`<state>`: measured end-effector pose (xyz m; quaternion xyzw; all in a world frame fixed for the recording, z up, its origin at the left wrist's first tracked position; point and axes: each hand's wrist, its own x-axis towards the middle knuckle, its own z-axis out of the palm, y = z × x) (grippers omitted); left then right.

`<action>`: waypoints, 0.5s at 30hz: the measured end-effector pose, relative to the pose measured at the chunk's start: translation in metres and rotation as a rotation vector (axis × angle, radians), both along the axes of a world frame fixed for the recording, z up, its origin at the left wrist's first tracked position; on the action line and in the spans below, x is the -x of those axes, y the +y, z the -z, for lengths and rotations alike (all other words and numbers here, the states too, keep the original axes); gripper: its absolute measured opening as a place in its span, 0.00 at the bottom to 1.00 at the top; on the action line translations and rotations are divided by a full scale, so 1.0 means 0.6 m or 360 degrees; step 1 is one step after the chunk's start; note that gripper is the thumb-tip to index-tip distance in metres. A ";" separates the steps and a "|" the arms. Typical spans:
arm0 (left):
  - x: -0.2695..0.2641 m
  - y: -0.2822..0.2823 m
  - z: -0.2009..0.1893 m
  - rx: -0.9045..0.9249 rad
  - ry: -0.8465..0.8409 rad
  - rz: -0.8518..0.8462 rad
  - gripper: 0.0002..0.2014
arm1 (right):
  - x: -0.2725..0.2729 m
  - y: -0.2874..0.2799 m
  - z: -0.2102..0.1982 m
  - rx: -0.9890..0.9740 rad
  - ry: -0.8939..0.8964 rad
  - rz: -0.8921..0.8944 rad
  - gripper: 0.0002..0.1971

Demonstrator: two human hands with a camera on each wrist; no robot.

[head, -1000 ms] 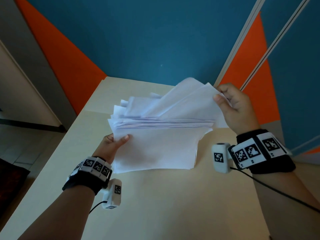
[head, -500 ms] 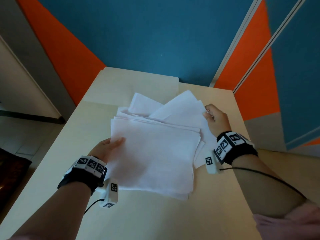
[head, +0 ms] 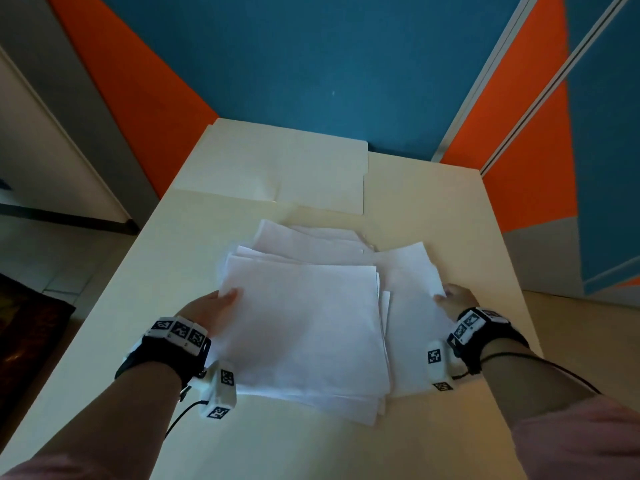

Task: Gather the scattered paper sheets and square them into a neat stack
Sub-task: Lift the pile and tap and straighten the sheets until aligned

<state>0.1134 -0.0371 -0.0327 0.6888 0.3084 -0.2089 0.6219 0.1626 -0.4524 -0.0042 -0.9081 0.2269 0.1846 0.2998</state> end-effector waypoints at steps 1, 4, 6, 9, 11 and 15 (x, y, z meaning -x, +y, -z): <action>-0.001 -0.001 0.003 0.0021 -0.0006 -0.0020 0.18 | 0.004 -0.001 0.002 -0.0009 -0.0022 0.0029 0.04; 0.000 0.001 0.005 0.0079 -0.0005 -0.0021 0.27 | 0.020 0.033 0.001 -0.0226 0.0018 -0.0002 0.08; 0.001 0.003 0.008 0.0160 -0.0005 0.0029 0.30 | 0.035 0.065 0.007 -0.0426 0.0093 -0.0040 0.11; 0.001 0.000 0.010 0.0118 -0.0069 0.0059 0.17 | 0.057 0.096 0.025 -0.0729 0.0135 0.0040 0.09; 0.001 -0.005 0.010 0.0077 -0.0147 -0.0004 0.15 | 0.061 0.096 0.028 -0.0807 -0.0022 0.0067 0.09; -0.002 -0.007 -0.010 0.0203 -0.0309 -0.0124 0.06 | 0.051 0.083 0.012 -0.1086 -0.0229 0.0154 0.30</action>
